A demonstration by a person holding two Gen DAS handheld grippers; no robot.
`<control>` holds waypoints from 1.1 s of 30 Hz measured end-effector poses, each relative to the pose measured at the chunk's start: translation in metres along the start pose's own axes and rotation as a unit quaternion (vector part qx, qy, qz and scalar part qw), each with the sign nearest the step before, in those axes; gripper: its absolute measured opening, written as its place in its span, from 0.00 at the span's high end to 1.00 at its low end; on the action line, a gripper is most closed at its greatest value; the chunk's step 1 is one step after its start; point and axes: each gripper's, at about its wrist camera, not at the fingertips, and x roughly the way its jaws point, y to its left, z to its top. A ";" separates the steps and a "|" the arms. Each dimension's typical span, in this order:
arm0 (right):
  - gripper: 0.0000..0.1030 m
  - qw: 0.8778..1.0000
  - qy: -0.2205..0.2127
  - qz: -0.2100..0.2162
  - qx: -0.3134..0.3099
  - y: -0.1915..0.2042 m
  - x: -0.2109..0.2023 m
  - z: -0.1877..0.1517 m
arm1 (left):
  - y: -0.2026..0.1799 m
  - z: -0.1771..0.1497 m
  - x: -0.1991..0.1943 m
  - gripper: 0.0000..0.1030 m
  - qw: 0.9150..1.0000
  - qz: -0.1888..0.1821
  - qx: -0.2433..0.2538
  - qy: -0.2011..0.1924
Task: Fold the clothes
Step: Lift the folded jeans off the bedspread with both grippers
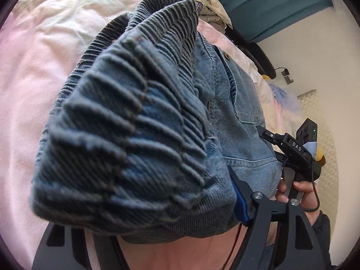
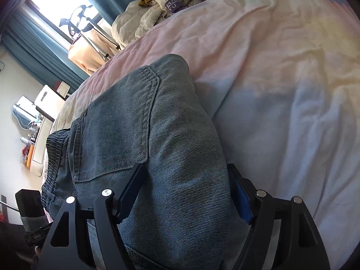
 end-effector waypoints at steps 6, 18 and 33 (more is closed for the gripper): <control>0.34 0.997 0.016 0.070 0.008 0.005 -0.002 -0.001 | 0.018 -0.009 0.003 0.28 1.000 0.004 0.002 -0.004; 0.54 0.999 0.000 0.043 -0.007 0.027 0.009 0.002 | 0.058 -0.027 -0.032 0.39 1.000 0.002 -0.005 -0.024; 0.82 0.992 -0.103 0.019 -0.065 0.085 -0.053 -0.025 | 0.037 -0.040 -0.077 0.69 0.994 0.056 0.032 -0.083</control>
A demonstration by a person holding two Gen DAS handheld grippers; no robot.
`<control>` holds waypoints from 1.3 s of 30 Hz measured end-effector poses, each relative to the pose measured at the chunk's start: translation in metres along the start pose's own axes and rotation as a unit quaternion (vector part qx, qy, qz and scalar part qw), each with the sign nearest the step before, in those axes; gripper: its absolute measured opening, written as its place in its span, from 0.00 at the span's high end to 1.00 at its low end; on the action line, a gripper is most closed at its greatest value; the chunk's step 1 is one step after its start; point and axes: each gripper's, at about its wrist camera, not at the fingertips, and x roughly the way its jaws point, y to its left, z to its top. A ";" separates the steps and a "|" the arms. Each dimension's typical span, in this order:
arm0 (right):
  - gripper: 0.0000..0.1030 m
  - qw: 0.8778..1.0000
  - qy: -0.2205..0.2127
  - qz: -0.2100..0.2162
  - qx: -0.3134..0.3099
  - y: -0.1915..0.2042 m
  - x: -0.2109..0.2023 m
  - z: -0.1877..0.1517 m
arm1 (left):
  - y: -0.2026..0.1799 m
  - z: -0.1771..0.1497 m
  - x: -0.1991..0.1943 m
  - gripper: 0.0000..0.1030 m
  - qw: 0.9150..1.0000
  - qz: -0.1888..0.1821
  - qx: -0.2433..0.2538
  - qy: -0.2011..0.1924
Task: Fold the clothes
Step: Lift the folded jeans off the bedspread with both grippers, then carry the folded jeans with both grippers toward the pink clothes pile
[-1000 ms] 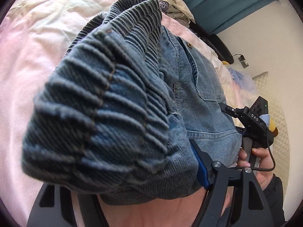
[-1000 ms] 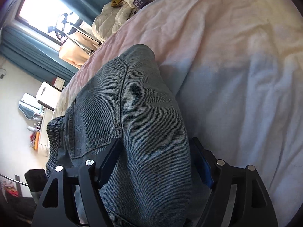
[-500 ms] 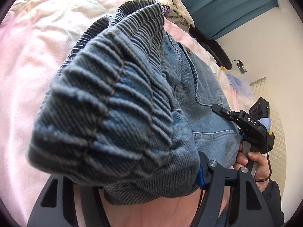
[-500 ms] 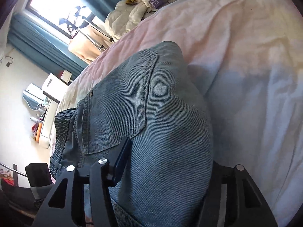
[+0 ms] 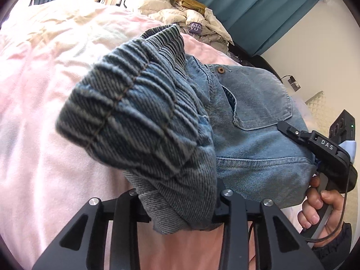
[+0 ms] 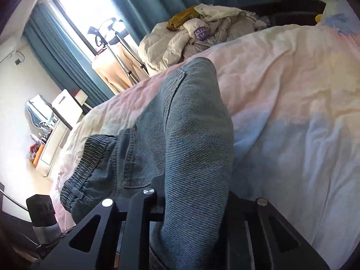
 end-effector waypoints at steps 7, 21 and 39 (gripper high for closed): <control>0.85 0.998 -0.044 0.004 -0.042 0.037 -0.050 -0.009 | -0.015 -0.011 -0.042 0.72 1.000 -0.012 0.018 -0.022; 0.86 0.991 -0.129 -0.015 -0.010 0.012 -0.205 0.003 | -0.133 -0.015 -0.110 0.73 0.990 -0.067 0.108 -0.055; 0.86 0.937 -0.300 -0.165 0.067 -0.076 -0.516 -0.062 | -0.400 -0.088 -0.114 0.73 0.925 -0.257 0.278 -0.010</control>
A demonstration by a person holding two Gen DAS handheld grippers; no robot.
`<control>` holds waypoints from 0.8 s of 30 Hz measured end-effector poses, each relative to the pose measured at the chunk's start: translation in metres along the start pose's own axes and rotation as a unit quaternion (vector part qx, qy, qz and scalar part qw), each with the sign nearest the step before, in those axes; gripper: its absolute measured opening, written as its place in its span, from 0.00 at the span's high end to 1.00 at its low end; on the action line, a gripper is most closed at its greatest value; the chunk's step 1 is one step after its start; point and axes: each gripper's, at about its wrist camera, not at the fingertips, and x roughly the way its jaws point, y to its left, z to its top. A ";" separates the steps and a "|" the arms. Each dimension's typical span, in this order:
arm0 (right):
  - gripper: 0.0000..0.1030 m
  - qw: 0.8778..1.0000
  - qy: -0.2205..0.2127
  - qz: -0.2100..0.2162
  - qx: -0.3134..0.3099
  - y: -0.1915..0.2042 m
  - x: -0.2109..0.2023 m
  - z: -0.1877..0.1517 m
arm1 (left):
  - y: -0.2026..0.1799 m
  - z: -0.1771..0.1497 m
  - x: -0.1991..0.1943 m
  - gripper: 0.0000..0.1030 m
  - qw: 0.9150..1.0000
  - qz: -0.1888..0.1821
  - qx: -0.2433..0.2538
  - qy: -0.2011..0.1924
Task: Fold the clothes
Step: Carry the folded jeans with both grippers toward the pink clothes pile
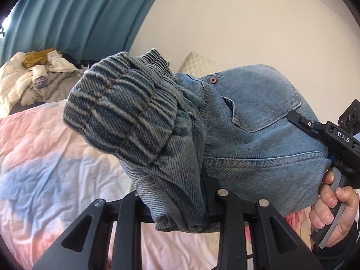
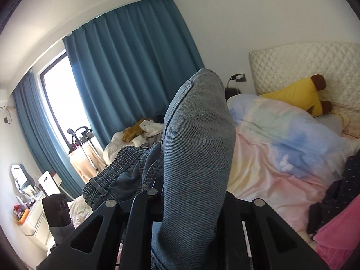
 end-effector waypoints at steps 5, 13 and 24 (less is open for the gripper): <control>0.86 0.997 -0.032 -0.063 0.029 -0.061 -0.055 -0.018 | -0.047 -0.016 0.043 0.73 0.998 -0.046 0.030 0.038; 0.86 0.986 -0.033 -0.139 0.087 -0.132 -0.102 -0.088 | -0.098 -0.077 0.109 0.73 0.981 -0.084 0.067 0.161; 0.86 0.967 0.040 -0.224 0.115 -0.198 -0.126 -0.201 | -0.141 -0.183 0.180 0.73 0.943 -0.037 0.132 0.305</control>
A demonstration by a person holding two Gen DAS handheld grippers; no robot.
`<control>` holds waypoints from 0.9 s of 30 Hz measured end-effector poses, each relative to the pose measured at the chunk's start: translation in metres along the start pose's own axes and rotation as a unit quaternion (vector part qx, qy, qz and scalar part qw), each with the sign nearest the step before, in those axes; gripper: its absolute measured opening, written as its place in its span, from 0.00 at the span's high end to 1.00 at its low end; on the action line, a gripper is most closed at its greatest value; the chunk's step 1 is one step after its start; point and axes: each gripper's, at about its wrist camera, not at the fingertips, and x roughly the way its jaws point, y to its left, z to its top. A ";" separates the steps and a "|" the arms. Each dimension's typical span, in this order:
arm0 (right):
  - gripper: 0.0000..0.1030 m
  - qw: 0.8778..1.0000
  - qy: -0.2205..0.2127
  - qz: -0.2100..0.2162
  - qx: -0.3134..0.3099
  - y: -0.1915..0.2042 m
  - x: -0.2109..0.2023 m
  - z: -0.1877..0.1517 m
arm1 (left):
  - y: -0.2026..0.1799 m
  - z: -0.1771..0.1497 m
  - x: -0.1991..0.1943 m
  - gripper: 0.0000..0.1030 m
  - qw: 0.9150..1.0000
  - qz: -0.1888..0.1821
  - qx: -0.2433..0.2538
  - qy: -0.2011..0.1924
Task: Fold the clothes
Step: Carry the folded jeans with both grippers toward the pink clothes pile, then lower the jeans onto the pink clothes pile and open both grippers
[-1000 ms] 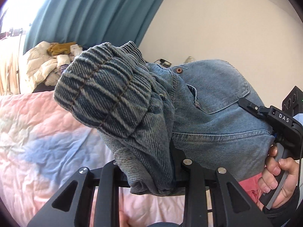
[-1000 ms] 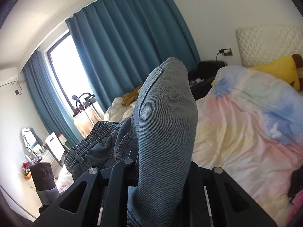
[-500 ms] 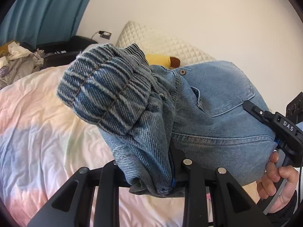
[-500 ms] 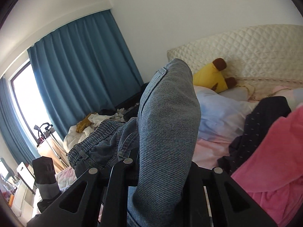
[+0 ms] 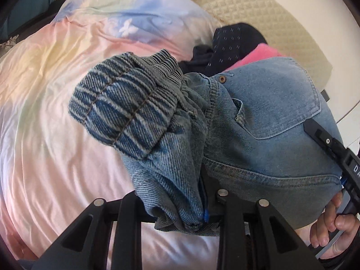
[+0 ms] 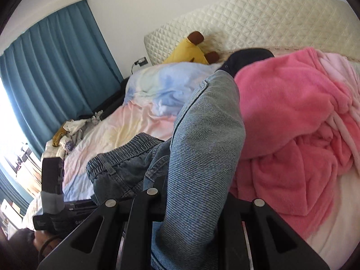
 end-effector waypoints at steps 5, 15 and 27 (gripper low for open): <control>0.85 0.998 0.039 -0.055 -0.009 -0.020 0.026 -0.050 | 0.005 0.007 0.019 0.73 0.999 0.032 0.015 0.018; 0.77 0.991 0.082 -0.070 0.079 -0.080 0.042 -0.077 | 0.017 0.018 0.024 0.62 0.999 0.031 0.008 0.022; 0.29 0.991 0.063 -0.108 0.057 -0.069 -0.003 -0.060 | 0.013 0.000 -0.035 0.40 0.999 0.022 -0.010 -0.031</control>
